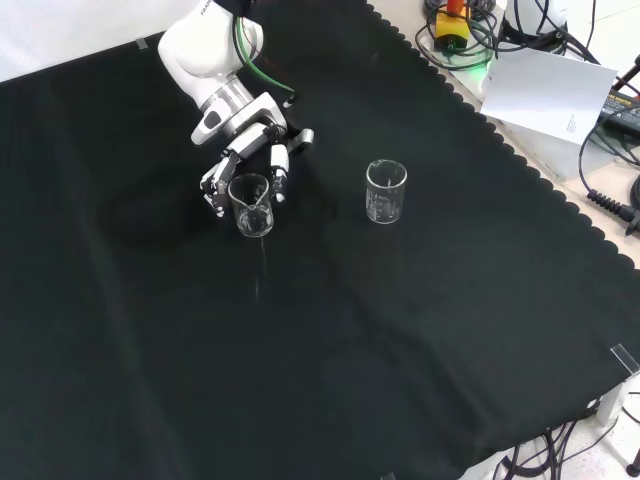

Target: Pick up the beaker on the right.

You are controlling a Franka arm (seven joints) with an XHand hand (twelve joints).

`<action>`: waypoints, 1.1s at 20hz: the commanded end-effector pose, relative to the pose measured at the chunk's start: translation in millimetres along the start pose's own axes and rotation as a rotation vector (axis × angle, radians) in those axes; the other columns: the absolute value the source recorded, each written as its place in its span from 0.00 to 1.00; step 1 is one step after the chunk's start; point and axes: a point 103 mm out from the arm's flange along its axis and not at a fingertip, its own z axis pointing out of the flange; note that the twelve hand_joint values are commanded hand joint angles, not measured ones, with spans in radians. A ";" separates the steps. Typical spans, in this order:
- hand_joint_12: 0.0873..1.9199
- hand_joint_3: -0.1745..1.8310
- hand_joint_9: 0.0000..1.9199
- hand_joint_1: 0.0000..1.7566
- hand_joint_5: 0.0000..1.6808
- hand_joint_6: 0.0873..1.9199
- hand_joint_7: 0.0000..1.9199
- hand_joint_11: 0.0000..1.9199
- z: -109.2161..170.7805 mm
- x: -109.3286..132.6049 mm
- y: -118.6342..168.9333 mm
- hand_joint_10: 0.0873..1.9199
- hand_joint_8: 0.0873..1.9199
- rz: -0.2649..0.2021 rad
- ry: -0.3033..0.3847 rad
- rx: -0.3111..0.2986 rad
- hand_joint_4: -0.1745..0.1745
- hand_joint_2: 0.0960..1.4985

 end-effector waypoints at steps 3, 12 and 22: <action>0.72 0.00 0.22 0.51 0.18 0.27 0.16 0.00 -3.3 1.8 1.7 0.25 0.33 0.009 -0.003 -0.053 0.40 0.54; 0.72 0.00 0.21 0.50 0.17 0.26 0.15 0.00 5.4 0.7 3.4 0.26 0.33 0.023 0.013 -0.034 0.39 0.54; 0.72 0.00 0.21 0.50 0.20 0.27 0.15 0.00 10.4 4.6 7.3 0.27 0.34 0.011 0.047 -0.048 0.38 0.54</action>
